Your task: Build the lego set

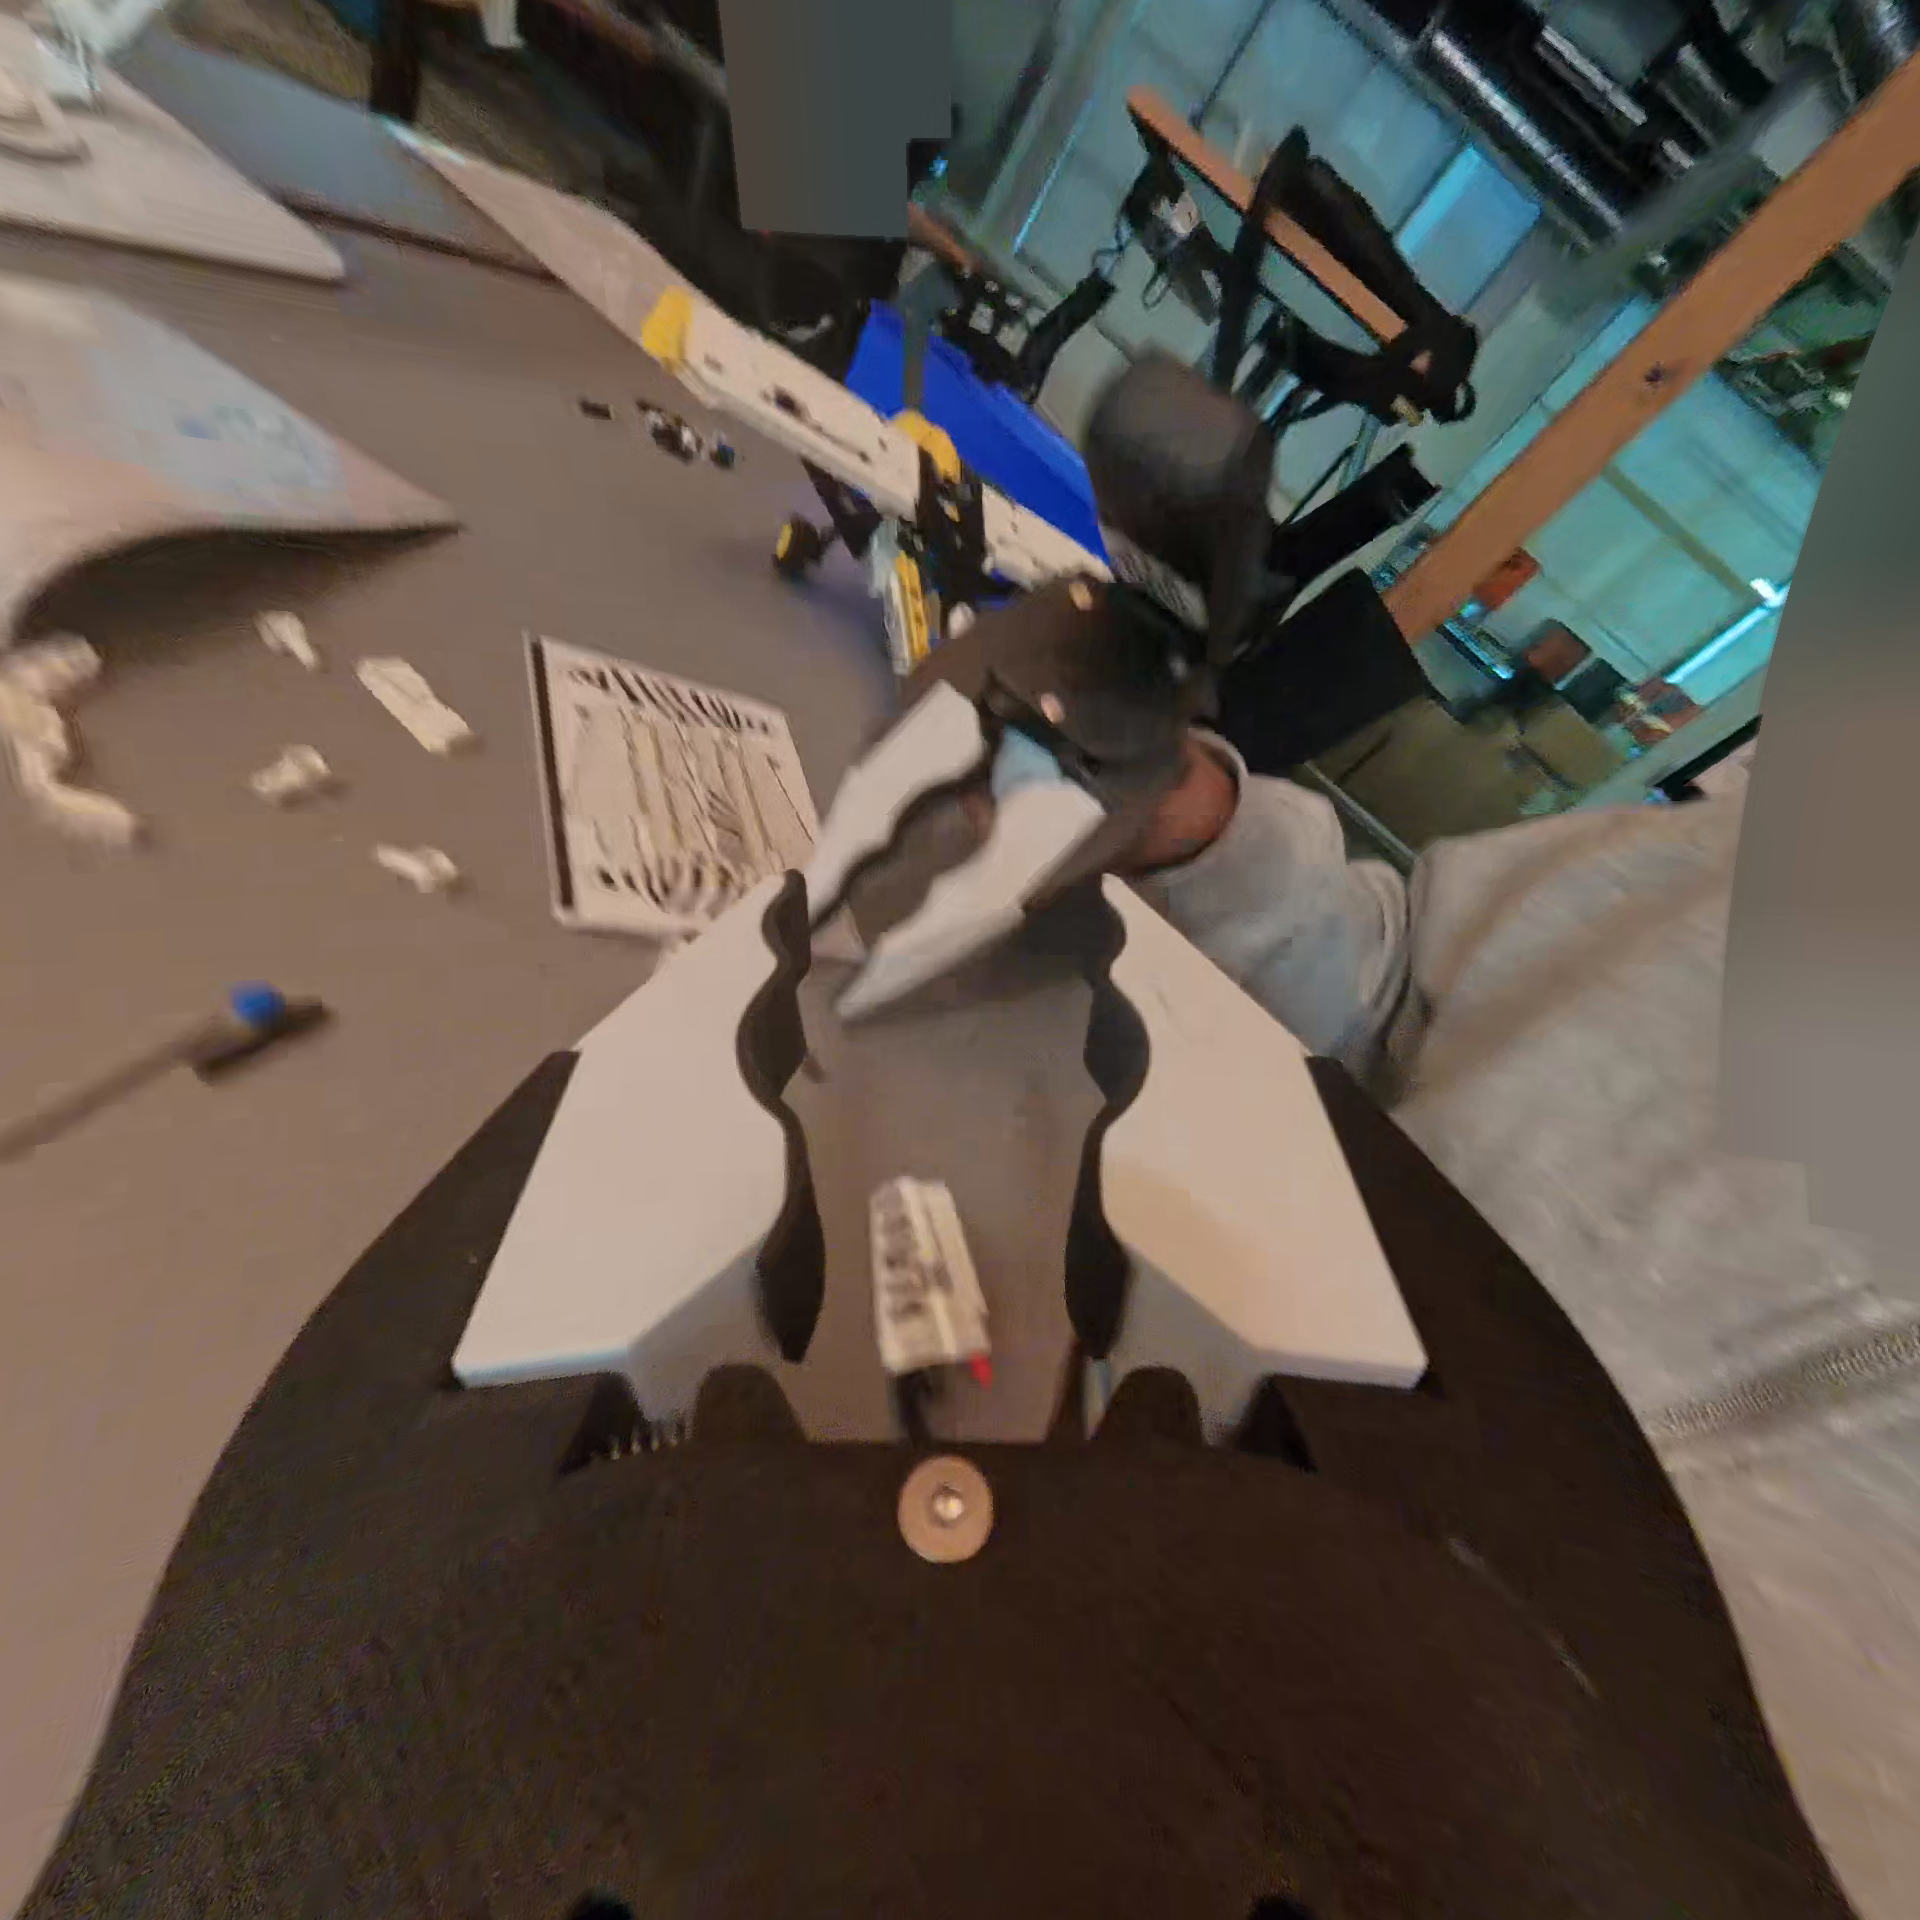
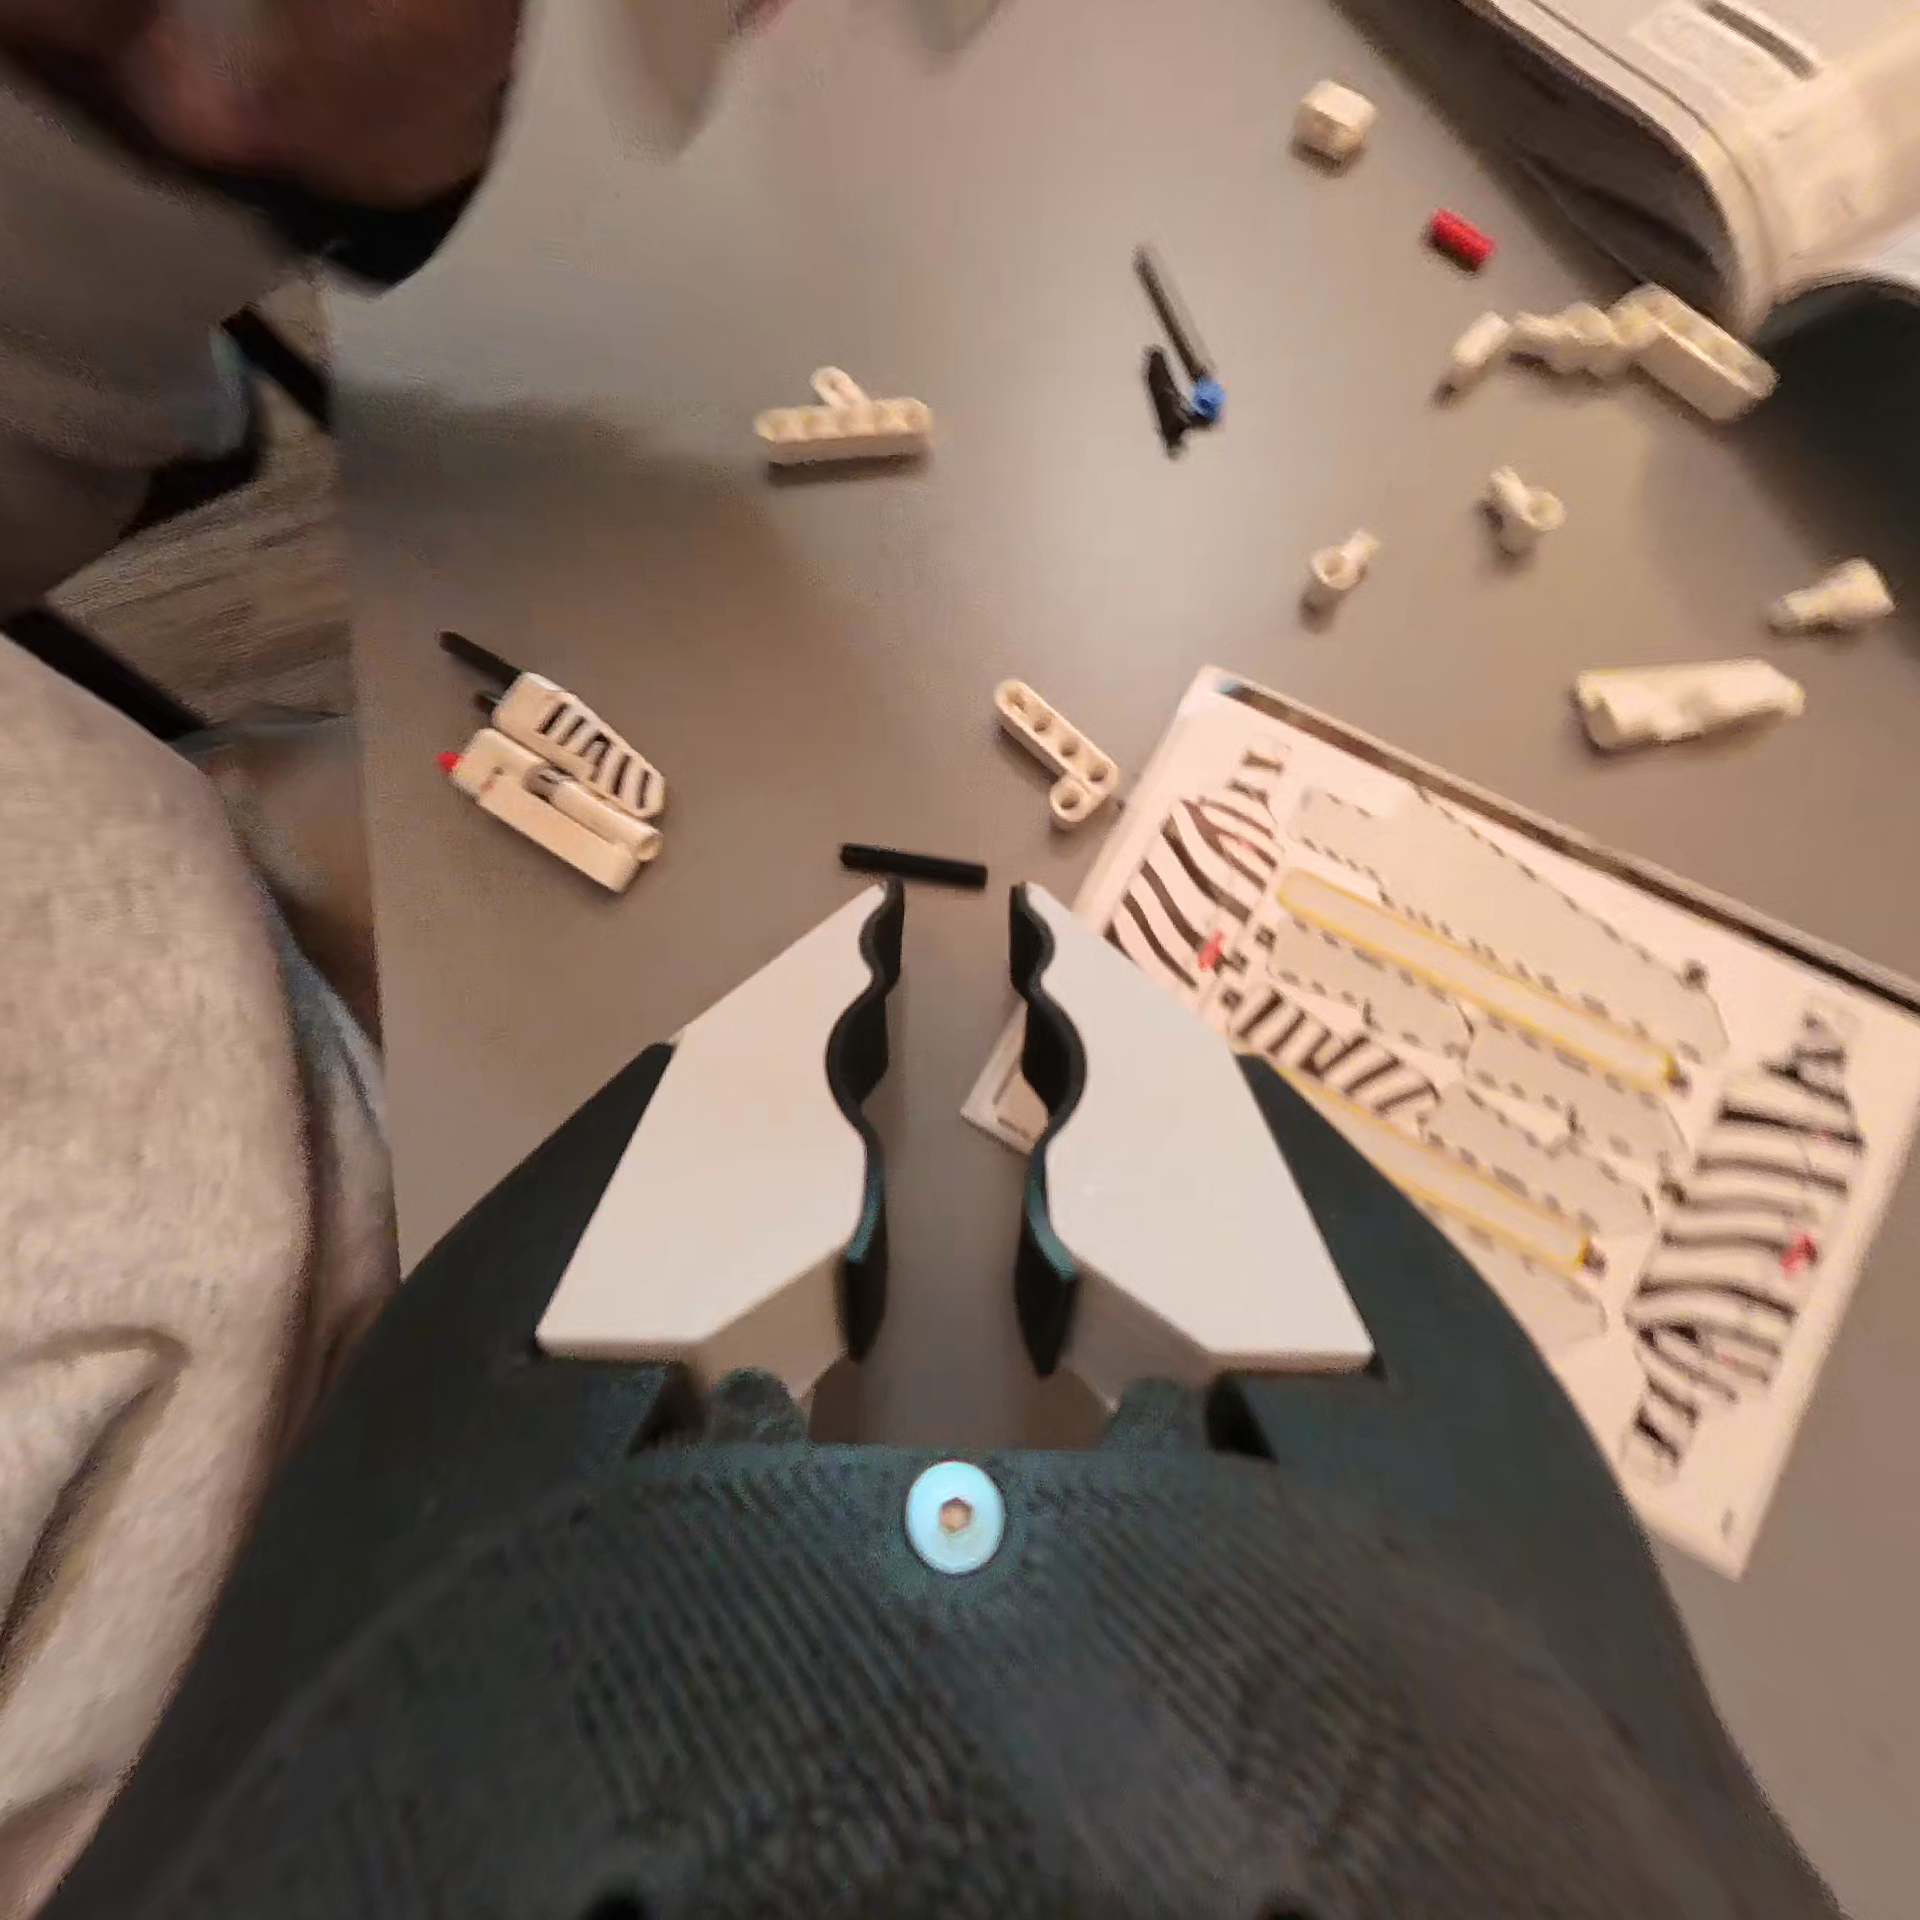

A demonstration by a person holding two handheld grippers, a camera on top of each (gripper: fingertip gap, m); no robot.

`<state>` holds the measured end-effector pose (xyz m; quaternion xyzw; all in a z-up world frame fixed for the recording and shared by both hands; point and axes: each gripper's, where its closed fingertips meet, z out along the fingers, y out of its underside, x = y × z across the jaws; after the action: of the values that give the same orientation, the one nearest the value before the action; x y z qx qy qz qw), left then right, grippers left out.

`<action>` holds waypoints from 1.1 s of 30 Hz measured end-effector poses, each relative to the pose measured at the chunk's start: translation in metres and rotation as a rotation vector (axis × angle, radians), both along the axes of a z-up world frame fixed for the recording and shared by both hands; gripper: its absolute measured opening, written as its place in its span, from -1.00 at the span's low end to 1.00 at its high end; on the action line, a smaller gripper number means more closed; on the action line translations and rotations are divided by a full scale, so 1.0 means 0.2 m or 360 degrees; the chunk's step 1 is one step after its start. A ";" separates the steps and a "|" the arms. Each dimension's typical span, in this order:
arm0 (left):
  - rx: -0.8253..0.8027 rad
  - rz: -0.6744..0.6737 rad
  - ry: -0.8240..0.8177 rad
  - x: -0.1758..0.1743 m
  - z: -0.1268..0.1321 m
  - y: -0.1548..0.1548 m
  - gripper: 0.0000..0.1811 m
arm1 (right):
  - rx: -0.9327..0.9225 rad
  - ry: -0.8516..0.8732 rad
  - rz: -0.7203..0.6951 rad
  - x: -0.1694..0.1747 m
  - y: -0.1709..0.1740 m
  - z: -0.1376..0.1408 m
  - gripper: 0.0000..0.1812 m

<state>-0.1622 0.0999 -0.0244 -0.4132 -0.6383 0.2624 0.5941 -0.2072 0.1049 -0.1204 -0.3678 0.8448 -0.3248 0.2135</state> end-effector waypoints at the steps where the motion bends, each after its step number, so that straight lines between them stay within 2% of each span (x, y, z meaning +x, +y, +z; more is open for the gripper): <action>1: -0.0031 0.0056 -0.0045 0.04 -0.04 0.07 -0.43 | -0.0006 -0.0017 0.0049 0.02 0.00 0.01 -0.79; 3: -0.0139 0.0191 -0.0205 0.09 -0.14 0.16 -0.41 | -0.0011 -0.0026 0.0155 0.05 0.01 0.01 -0.79; 5: -0.0316 0.0313 -0.0467 0.14 -0.29 0.18 -0.37 | 0.0027 0.0043 0.0211 0.05 0.02 -0.03 -0.78; 8: -0.0532 0.0337 -0.0703 0.16 -0.41 0.19 -0.31 | 0.0031 0.0102 0.0235 0.06 0.02 -0.05 -0.80; 11: -0.0540 0.0245 -0.0741 0.13 -0.46 0.22 -0.29 | 0.0019 0.0103 0.0181 0.06 0.04 -0.05 -0.81; 17: -0.0638 0.0214 -0.0784 0.12 -0.49 0.22 -0.28 | -0.0086 0.0131 0.0137 0.06 0.01 -0.03 -0.79; 19: -0.0633 0.0203 -0.0782 0.13 -0.50 0.21 -0.28 | -0.0124 0.0090 0.0202 0.11 -0.01 -0.01 -1.00; 21: -0.0615 0.0189 -0.0764 0.13 -0.49 0.22 -0.28 | -0.0179 0.0081 0.0245 0.16 -0.05 0.01 -1.00; 27: -0.0613 0.0168 -0.0735 0.13 -0.50 0.23 -0.27 | -0.0215 0.0224 0.0373 0.21 -0.11 -0.05 -0.74; 33: -0.0692 0.0152 -0.0785 0.13 -0.53 0.23 -0.27 | -0.0149 0.0152 0.0371 0.23 -0.09 -0.06 -0.95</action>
<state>-0.1372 0.1457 -0.1306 -0.5511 -0.7106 0.3121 0.3064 -0.1622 0.0866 -0.1324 -0.4881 0.7894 -0.3190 0.1918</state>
